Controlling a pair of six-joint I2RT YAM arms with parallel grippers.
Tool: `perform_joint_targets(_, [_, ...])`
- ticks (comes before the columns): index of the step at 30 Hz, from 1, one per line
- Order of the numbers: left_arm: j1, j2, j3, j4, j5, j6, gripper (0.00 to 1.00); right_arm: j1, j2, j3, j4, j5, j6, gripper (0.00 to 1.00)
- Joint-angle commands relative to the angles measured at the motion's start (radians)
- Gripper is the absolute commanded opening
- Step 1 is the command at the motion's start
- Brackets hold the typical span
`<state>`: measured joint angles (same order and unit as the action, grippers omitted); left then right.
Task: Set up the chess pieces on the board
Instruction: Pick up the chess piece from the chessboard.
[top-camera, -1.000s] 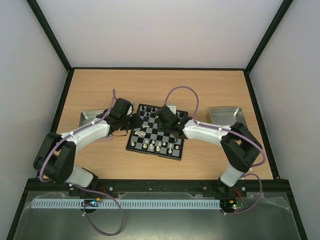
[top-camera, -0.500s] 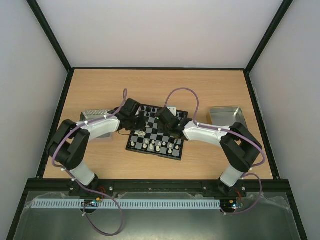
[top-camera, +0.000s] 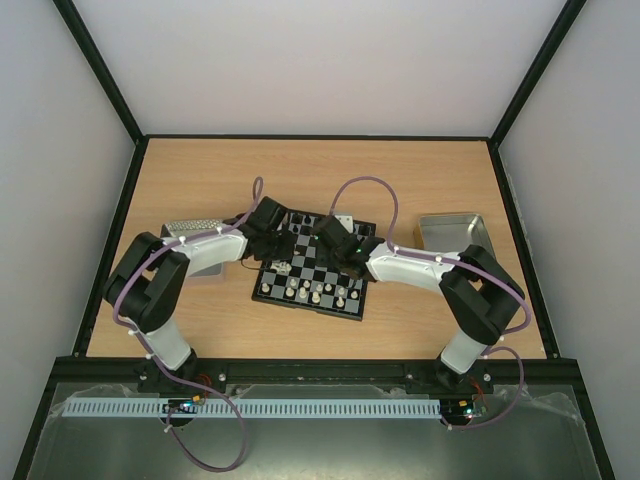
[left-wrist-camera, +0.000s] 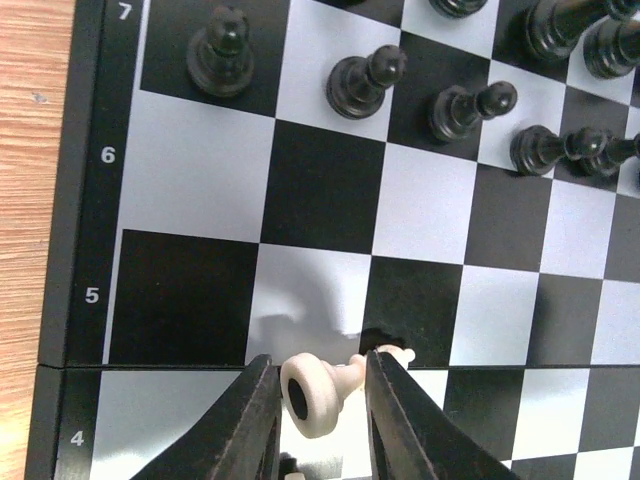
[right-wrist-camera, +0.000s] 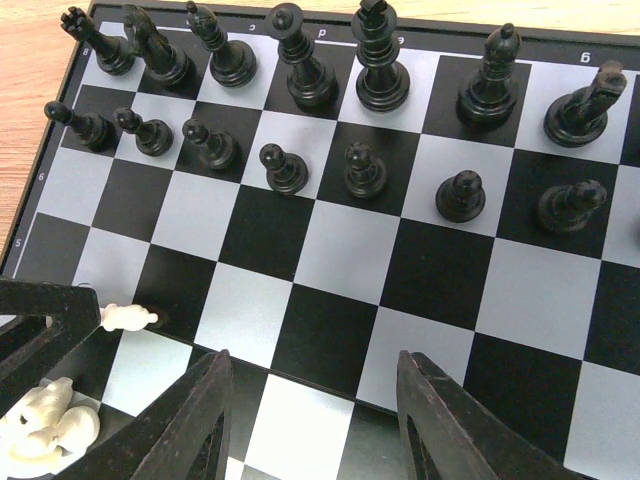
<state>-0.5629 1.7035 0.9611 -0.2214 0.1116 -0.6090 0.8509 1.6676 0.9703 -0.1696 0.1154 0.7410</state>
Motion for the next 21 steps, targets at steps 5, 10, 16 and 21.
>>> perform_joint_targets(5, [-0.008, 0.003, -0.019, -0.001, -0.007, 0.000, 0.20, 0.002, -0.026, -0.010, 0.015, 0.025, 0.005, 0.44])
perform_joint_targets(10, [-0.006, -0.002, -0.021, 0.010, -0.010, 0.007, 0.15, 0.002, -0.027, -0.014, 0.016, 0.024, 0.008, 0.44])
perform_joint_targets(16, [-0.006, -0.019, -0.032, 0.031, 0.004, 0.019, 0.10, 0.002, -0.049, -0.019, 0.028, 0.005, 0.003, 0.44])
perform_joint_targets(21, [-0.006, -0.059, -0.064, 0.075, 0.039, 0.026, 0.08, -0.011, -0.117, -0.055, 0.102, -0.104, 0.001, 0.44])
